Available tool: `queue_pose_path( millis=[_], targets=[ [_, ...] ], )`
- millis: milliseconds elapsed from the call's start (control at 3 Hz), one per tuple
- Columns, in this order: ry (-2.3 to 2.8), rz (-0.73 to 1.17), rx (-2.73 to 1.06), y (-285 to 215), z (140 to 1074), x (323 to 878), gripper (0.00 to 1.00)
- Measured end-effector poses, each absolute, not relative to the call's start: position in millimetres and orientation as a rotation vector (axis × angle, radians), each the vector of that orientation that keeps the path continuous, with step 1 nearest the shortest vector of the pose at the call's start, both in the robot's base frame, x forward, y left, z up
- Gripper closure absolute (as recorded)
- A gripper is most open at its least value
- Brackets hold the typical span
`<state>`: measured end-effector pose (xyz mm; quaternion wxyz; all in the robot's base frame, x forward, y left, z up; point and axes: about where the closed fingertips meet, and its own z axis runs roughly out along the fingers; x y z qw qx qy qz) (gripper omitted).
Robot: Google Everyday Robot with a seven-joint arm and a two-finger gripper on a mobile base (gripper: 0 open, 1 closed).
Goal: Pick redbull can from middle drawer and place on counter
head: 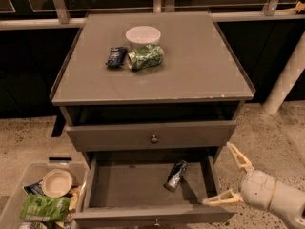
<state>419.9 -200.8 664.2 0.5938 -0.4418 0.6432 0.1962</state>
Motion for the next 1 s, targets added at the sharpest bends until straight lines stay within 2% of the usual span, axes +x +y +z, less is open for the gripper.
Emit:
queue_pose_path(
  millis=[333, 667, 1000],
  targets=[
    [1.493, 0.372, -1.107, -198, 663, 426, 0.00],
    [1.453, 0.225, -1.217, -183, 671, 459, 0.00],
    [1.453, 0.181, -1.155, -166, 687, 515, 0.00]
  ],
)
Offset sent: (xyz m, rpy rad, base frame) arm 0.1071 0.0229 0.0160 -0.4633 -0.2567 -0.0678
